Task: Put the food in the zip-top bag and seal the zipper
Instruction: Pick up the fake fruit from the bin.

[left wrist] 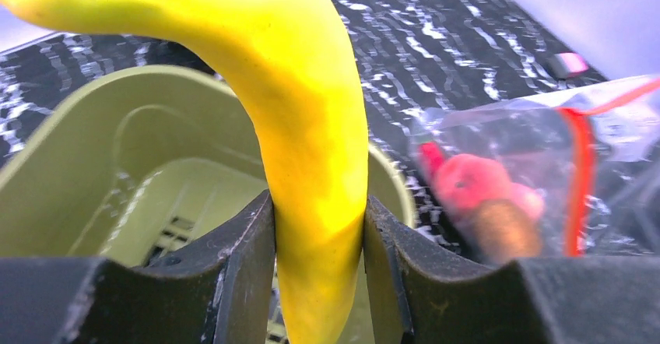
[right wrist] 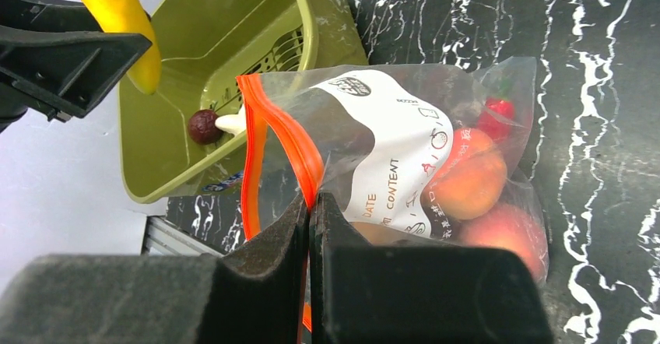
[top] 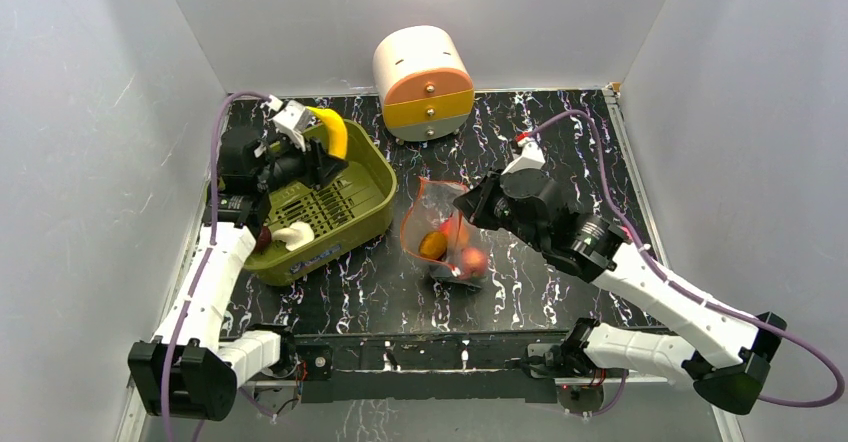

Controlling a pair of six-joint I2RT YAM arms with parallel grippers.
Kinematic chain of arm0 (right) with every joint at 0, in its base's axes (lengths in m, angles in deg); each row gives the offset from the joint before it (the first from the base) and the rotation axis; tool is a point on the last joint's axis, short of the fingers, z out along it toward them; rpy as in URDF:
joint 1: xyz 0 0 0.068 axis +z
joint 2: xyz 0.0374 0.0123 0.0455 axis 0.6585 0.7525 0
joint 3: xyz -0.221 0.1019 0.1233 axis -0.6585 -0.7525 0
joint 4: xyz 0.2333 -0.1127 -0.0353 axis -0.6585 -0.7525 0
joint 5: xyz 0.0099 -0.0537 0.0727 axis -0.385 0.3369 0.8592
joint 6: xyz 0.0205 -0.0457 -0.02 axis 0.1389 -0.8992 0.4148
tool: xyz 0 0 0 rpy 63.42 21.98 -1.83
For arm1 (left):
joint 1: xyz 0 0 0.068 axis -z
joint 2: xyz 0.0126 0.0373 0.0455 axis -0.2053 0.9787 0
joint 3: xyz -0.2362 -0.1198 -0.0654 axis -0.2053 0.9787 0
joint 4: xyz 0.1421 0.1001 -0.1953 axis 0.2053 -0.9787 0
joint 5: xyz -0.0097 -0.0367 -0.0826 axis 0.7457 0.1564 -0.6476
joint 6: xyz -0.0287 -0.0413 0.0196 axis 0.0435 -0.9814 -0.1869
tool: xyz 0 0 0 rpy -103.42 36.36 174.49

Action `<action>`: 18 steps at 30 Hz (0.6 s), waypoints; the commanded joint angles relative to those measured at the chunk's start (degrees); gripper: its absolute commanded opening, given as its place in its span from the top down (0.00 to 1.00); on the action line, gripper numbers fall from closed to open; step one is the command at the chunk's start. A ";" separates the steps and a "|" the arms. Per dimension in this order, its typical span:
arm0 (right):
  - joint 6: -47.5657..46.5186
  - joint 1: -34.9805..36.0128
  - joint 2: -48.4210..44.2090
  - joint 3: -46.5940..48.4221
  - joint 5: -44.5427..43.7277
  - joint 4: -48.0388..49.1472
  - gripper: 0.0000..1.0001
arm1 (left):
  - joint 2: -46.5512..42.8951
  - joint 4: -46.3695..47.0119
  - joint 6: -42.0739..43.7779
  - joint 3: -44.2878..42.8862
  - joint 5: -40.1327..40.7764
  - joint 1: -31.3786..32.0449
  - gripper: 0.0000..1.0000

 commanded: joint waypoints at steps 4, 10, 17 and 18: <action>4.74 0.16 1.84 1.09 1.24 8.92 1.00 | -1.92 8.11 -11.31 -3.94 -1.48 7.32 0.66; 7.75 0.15 3.25 2.61 0.73 11.35 1.00 | -4.12 22.60 -24.20 -0.36 -1.20 10.20 0.68; 12.53 0.14 4.56 1.59 1.18 14.27 1.00 | -3.93 34.17 -31.31 3.12 -0.28 15.85 0.71; 12.99 0.13 4.69 1.43 1.09 14.69 1.00 | -3.78 35.03 -31.55 3.20 0.13 17.11 0.71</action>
